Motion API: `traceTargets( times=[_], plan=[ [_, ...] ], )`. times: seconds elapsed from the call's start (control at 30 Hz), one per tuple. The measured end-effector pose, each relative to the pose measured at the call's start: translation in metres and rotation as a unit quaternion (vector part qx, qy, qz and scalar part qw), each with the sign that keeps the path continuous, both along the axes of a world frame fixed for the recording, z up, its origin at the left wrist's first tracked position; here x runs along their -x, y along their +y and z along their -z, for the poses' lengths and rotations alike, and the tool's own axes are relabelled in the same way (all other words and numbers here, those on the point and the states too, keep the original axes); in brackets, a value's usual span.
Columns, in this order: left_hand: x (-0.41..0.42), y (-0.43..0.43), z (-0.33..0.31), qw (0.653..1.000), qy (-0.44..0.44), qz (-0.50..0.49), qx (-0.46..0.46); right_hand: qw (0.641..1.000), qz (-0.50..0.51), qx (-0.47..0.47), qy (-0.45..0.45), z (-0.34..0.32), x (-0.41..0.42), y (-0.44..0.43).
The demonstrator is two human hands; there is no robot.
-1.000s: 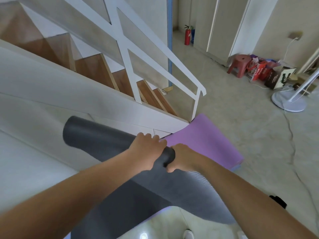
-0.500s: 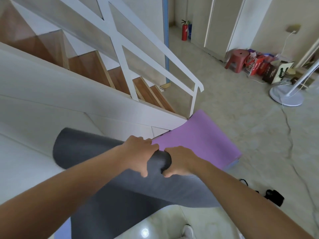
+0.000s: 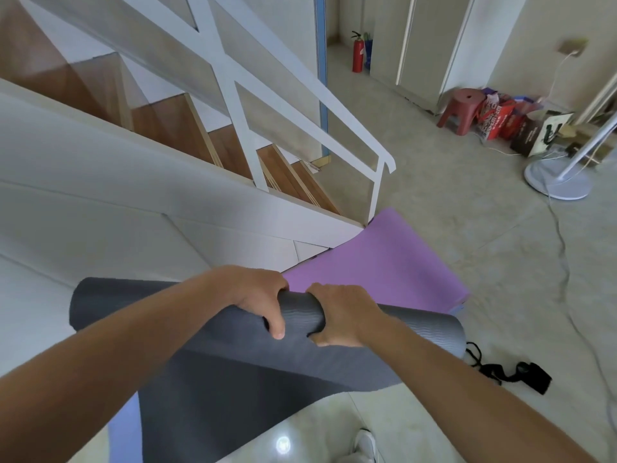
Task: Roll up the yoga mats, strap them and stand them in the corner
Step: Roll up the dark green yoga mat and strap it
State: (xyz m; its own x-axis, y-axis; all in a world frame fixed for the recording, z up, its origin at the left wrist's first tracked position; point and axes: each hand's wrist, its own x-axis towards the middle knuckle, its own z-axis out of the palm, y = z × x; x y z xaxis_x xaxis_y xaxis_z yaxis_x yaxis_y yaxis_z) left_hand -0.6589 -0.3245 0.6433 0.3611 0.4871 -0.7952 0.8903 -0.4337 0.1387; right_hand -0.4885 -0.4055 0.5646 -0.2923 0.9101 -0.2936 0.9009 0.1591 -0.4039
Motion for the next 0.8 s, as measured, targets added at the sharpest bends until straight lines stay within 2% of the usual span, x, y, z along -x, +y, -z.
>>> traceTargets(
  times=[0.03, 0.1, 0.13, 0.2, 0.27, 0.37, 0.43, 0.5, 0.57, 0.6, 0.67, 0.7, 0.73, 0.8],
  plan=[
    [-0.001, -0.004, 0.001, 0.997, 0.013, 0.055, -0.048, 0.999, 0.002, 0.042, 0.026, -0.004, -0.003, 0.003],
    [-0.003, -0.015, 0.005, 0.965, 0.045, 0.190, -0.173, 0.990, 0.019, 0.115, 0.082, -0.012, -0.007, 0.011],
    [-0.003, -0.020, 0.007, 0.948, 0.049, 0.224, -0.222, 0.986, 0.022, 0.131, 0.098, -0.014, -0.008, 0.014],
    [-0.004, -0.018, 0.004, 0.945, 0.052, 0.202, -0.252, 0.989, 0.015, 0.111, 0.098, -0.018, -0.006, 0.016],
    [-0.001, -0.005, -0.006, 0.970, 0.045, 0.125, -0.205, 0.998, -0.003, 0.035, 0.051, -0.018, -0.002, 0.011],
    [0.004, 0.014, -0.023, 0.997, 0.014, -0.001, -0.072, 0.994, -0.022, -0.089, -0.058, -0.009, 0.007, -0.001],
    [0.004, 0.021, -0.034, 0.999, -0.003, -0.046, -0.013, 0.992, -0.006, -0.113, -0.050, -0.010, 0.009, 0.003],
    [0.005, 0.020, -0.045, 0.999, -0.003, -0.035, -0.008, 0.994, -0.009, -0.110, -0.018, -0.019, 0.006, 0.014],
    [0.006, 0.014, -0.051, 0.995, 0.011, 0.045, -0.093, 0.998, -0.006, -0.064, 0.024, -0.035, 0.000, 0.026],
    [0.006, 0.011, -0.051, 0.979, 0.033, 0.112, -0.165, 0.998, 0.000, -0.029, 0.051, -0.043, -0.003, 0.032],
    [0.007, 0.004, -0.049, 0.922, 0.069, 0.224, -0.307, 0.996, 0.004, 0.022, 0.091, -0.058, -0.006, 0.042],
    [0.008, 0.005, -0.050, 0.909, 0.071, 0.231, -0.340, 0.995, -0.001, 0.024, 0.099, -0.065, -0.005, 0.046],
    [0.009, 0.007, -0.053, 0.910, 0.068, 0.213, -0.348, 0.995, -0.006, 0.015, 0.099, -0.070, -0.003, 0.048],
    [0.011, 0.017, -0.067, 0.931, 0.058, 0.150, -0.327, 0.997, -0.012, -0.047, 0.058, -0.075, 0.003, 0.045]
  ],
)
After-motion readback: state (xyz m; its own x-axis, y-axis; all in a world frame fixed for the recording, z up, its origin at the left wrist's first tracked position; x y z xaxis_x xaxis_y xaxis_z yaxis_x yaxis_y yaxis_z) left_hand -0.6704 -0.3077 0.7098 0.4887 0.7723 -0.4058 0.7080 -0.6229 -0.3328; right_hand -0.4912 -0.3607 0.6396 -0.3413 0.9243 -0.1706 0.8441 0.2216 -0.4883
